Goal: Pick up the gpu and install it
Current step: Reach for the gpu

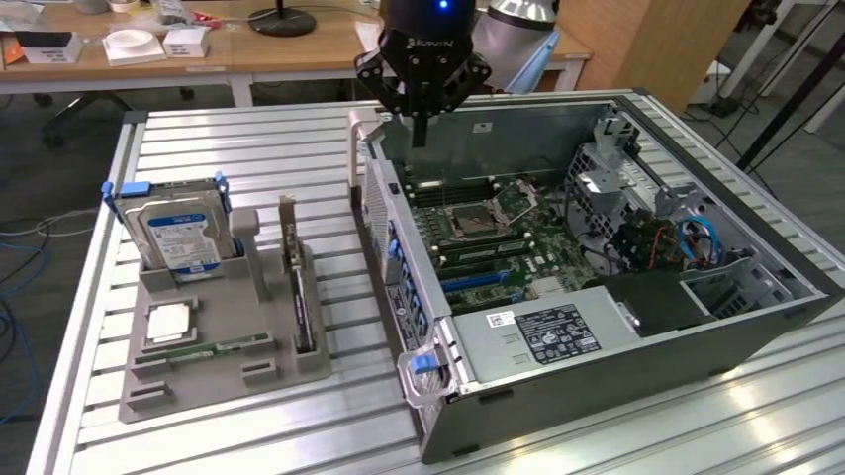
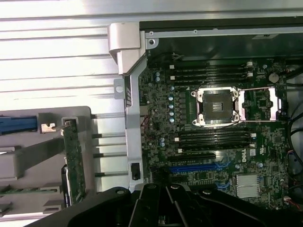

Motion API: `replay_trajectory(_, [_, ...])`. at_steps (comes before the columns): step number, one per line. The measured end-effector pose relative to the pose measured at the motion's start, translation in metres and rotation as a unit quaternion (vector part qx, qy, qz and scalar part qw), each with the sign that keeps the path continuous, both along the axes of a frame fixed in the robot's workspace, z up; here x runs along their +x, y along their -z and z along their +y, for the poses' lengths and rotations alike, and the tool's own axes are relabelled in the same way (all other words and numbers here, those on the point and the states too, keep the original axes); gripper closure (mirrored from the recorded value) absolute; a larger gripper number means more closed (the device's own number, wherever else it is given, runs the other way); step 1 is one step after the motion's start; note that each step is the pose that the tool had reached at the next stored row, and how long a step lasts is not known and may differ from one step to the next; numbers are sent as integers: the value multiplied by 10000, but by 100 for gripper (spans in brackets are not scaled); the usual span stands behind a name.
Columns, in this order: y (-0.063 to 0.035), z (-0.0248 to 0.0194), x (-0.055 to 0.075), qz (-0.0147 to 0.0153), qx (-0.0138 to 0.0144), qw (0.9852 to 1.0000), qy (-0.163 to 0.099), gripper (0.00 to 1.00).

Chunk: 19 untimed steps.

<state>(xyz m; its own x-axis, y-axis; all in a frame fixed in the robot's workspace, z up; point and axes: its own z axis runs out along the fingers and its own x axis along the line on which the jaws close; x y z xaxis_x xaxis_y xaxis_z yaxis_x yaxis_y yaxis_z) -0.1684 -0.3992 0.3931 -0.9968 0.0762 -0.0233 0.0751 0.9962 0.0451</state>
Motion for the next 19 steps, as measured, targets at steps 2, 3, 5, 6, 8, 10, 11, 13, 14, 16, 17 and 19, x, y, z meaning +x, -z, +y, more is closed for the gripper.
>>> replay_trajectory(2, [0,-2,-15,0,0,10000,0,89])
replay_trajectory(3, [0,-3,-23,0,0,10000,0,89])
replay_trajectory(5, [0,-5,-38,0,0,10000,0,89])
replay_trajectory(6, [0,-5,-46,0,0,10000,0,89])
replay_trajectory(8, [0,-7,-64,0,0,10000,0,89])
replay_trajectory(10, [0,-8,-83,0,0,10000,0,89])
replay_trajectory(11, [0,-8,-92,0,1,10000,0,89])
replay_trajectory(13, [0,-9,-112,0,0,10000,0,89])
replay_trajectory(14, [0,-10,-122,0,0,10000,0,89])
replay_trajectory(16, [0,-11,-141,0,0,10000,0,89])
replay_trajectory(17, [0,-12,-152,0,0,10000,0,89])
replay_trajectory(19, [0,-12,-175,0,0,10000,0,89])
